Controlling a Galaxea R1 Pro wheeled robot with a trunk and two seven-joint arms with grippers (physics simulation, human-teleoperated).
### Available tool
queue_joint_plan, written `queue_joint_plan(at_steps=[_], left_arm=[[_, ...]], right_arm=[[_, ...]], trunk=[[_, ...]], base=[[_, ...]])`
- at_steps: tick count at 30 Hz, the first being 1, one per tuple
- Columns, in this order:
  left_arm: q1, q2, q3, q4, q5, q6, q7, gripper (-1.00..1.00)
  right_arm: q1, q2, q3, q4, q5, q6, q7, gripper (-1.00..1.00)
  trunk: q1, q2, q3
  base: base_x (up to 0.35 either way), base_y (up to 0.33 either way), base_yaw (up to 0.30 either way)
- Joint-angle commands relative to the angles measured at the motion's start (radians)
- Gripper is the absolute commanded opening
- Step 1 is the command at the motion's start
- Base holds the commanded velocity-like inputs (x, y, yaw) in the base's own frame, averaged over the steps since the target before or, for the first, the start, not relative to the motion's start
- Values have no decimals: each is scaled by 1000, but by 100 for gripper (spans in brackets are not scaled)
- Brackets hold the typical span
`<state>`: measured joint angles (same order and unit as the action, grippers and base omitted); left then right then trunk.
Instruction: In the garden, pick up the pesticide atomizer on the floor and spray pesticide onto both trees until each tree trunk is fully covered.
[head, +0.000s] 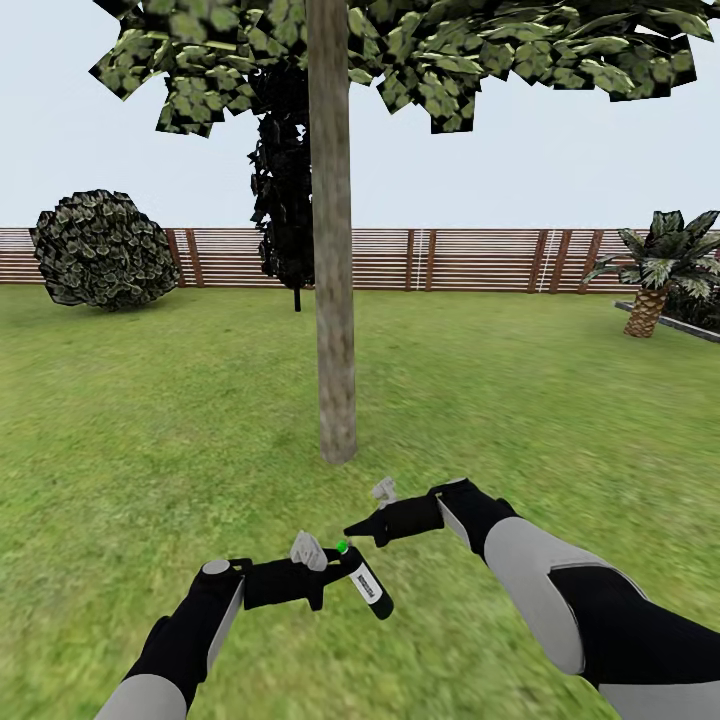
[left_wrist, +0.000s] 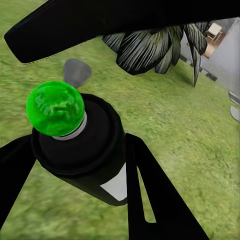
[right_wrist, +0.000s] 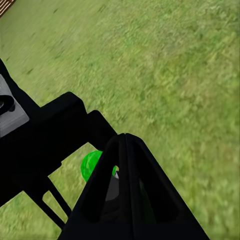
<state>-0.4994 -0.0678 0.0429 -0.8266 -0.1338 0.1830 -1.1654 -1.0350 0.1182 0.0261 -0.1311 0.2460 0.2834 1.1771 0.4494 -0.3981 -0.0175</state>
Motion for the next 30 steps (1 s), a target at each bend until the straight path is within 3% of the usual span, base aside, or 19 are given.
queue_joint_plan(at_steps=[1,4,5,7,10,11,14,15,20,28,30], left_arm=[[-1,-1,5,-2,-6,10,-7,-100],[-1,-1,5,-2,-6,10,-7,-100],[-1,-1,5,-2,-6,10,-7,-100],[-1,-1,5,-1,-6,10,-7,-100],[-1,-1,6,-1,-6,10,-6,-100],[-1,62,62,240,40,-19,939,-100],[-1,61,95,247,77,-70,1016,-100],[-1,61,123,249,97,-87,1035,-100],[-1,61,171,261,112,-113,1049,-100],[-1,61,177,289,114,-190,1050,-100],[-1,58,160,289,114,-195,1049,-100]], right_arm=[[0,-1,2,-3,-1,10,1,-100],[-1,-6,1,-8,-1,10,-54,-100],[-2,-12,0,-11,-2,10,-158,100],[-3,-23,0,-12,-2,10,-211,100],[-5,-44,-1,-17,-2,10,-235,100],[140,-198,-9,112,-148,-307,-1198,100],[156,-196,-9,112,-154,-333,-1203,100],[167,-196,-9,114,-155,-344,-1203,100],[184,-194,-9,141,-157,-407,-1203,100],[189,-194,-8,161,-156,-449,-1203,100],[190,-193,-8,163,-156,-450,-1203,100]], trunk=[[1,-2,-2],[1,-2,-2],[1,-2,-2],[1,-2,-2],[1,-2,-2],[1,-2,-2],[1,-2,-2],[1,-2,-2],[1,-2,-2],[1,-2,-2],[1,-2,-2]], base=[[0,0,0],[0,0,0],[0,0,0],[0,0,0],[0,0,0],[0,0,0],[0,0,0],[0,0,0],[0,0,0],[21,0,0],[177,0,0]])
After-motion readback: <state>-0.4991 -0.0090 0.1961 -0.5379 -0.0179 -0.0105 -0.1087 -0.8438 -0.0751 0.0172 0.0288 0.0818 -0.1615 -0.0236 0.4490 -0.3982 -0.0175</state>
